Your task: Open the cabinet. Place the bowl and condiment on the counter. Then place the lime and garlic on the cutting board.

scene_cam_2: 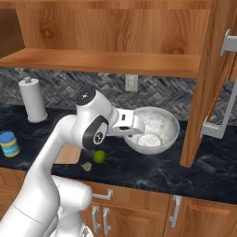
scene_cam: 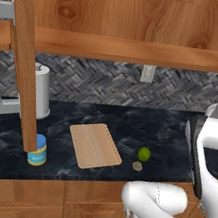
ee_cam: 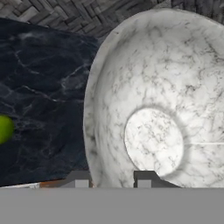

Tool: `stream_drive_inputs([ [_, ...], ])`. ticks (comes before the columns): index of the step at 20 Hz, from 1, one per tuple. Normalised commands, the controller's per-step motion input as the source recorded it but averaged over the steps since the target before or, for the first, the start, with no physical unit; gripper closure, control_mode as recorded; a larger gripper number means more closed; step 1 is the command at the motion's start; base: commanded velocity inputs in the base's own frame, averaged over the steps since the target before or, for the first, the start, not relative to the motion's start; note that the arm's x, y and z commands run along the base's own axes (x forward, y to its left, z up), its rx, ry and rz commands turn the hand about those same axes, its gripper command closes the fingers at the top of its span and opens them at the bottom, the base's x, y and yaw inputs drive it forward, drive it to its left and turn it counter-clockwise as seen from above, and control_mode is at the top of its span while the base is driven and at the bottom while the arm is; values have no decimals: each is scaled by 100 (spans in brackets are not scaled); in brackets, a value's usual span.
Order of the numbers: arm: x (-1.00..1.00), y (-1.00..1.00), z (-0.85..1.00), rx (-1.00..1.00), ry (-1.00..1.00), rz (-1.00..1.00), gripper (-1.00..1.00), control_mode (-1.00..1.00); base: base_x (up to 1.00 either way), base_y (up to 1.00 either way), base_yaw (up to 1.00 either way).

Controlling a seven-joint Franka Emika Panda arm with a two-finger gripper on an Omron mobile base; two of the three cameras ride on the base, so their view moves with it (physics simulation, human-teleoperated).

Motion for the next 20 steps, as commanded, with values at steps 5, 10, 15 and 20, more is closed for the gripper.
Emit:
stream_drive_inputs([
  [5, 44, -12, -15, 1, 4, 11, 100, -100, 0, 0, 0],
  [10, 54, 0, -26, 0, 9, 10, 100, -100, 0, 0, 0],
  [15, 60, -1, -31, 0, 11, 10, 100, -100, 0, 0, 0],
  [20, 58, -9, -27, 0, 8, 11, 100, -100, 0, 0, 0],
])
